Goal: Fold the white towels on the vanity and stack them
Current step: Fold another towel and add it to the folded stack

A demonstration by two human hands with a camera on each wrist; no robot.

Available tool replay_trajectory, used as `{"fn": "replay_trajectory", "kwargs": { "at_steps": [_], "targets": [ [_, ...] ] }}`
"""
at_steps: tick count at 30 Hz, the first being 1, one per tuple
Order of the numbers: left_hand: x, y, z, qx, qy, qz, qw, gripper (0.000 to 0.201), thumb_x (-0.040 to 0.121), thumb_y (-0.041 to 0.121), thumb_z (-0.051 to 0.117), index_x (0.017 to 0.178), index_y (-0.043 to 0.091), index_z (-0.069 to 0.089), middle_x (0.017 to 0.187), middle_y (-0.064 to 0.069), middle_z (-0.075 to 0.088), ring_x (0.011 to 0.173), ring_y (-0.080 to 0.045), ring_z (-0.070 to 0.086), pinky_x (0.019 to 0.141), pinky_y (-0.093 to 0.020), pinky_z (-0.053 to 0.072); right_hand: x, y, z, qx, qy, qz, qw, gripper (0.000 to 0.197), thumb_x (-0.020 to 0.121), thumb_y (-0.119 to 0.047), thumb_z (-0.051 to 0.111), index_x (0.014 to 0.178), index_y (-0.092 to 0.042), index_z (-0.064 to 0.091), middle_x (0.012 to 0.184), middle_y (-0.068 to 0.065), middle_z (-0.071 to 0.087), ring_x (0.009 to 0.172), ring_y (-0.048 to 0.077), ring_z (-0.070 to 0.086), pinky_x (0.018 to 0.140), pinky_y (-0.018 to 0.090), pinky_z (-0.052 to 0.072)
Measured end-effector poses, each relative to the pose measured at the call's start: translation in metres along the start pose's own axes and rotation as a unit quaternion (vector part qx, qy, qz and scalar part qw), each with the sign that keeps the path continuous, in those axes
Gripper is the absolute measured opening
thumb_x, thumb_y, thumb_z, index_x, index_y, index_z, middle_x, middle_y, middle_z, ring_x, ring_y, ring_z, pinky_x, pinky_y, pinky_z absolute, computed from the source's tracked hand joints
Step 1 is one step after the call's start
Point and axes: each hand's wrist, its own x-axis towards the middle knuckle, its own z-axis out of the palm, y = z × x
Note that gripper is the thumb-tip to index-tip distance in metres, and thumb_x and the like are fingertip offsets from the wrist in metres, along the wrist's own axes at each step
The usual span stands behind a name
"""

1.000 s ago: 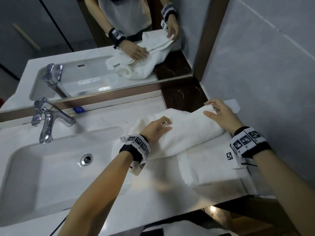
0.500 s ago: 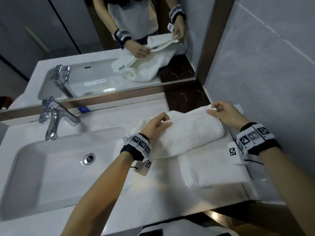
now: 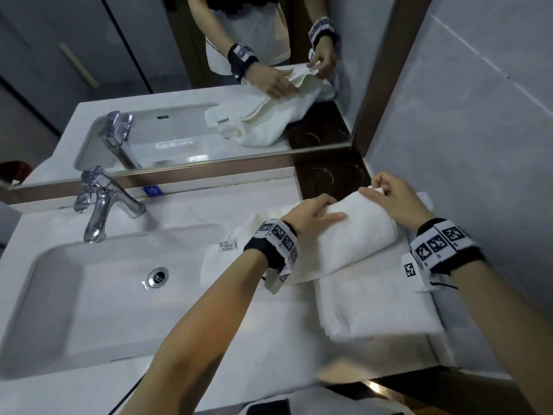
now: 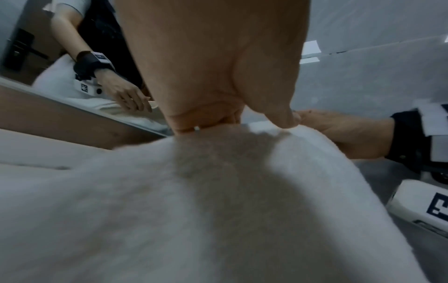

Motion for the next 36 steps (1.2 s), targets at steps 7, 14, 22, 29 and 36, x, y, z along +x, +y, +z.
{"fn": "replay_trajectory", "kwargs": {
  "at_steps": [7,14,22,29,36],
  "targets": [
    [0.008,0.013,0.014,0.019,0.043,0.053,0.998,0.027,0.097,0.04,0.043,0.083,0.017,0.05,0.072,0.004,0.057,0.07,-0.019,0.056,0.07,-0.037,0.045,0.001,0.006,0.002,0.032,0.01,-0.002,0.999,0.025,0.087,-0.03,0.065,0.075,-0.023,0.044,0.069,-0.002,0.045,0.066,0.013,0.042,0.061,0.027,0.035],
    [-0.003,0.008,0.018,0.009,0.105,0.056,0.993,0.027,0.096,0.046,0.038,0.082,0.024,0.044,0.077,-0.002,0.061,0.074,-0.022,0.059,0.071,-0.039,0.047,-0.001,0.006,0.003,0.079,-0.08,0.061,0.992,0.01,0.084,-0.037,0.066,0.09,-0.029,0.066,0.086,-0.008,0.072,0.079,0.004,0.068,0.06,0.019,0.051],
    [-0.024,-0.019,0.01,0.024,0.116,-0.017,0.993,0.035,0.099,0.041,0.037,0.086,0.009,0.047,0.084,-0.011,0.06,0.081,-0.028,0.056,0.079,-0.044,0.045,0.003,0.005,0.016,0.024,0.016,0.043,0.999,0.044,0.093,-0.044,0.05,0.065,-0.009,0.053,0.062,-0.001,0.058,0.06,0.014,0.055,0.049,0.012,0.042],
    [-0.082,-0.087,-0.017,0.153,0.079,-0.082,0.982,0.03,0.098,0.042,0.037,0.085,0.015,0.041,0.078,-0.002,0.056,0.074,-0.024,0.052,0.066,-0.032,0.035,0.005,0.001,0.008,0.046,0.004,0.04,0.998,0.032,0.093,-0.042,0.052,0.076,-0.016,0.062,0.081,0.004,0.068,0.075,0.019,0.063,0.062,0.028,0.048],
    [-0.128,-0.156,-0.027,0.227,0.036,-0.223,0.947,0.03,0.095,0.039,0.039,0.116,0.023,0.053,0.1,-0.009,0.045,0.106,-0.033,0.045,0.097,-0.036,0.03,0.011,-0.007,0.011,0.038,0.033,0.041,0.998,0.028,0.092,-0.042,0.054,0.074,-0.021,0.06,0.073,-0.009,0.063,0.066,0.004,0.058,0.056,0.022,0.04]
  ]
}}
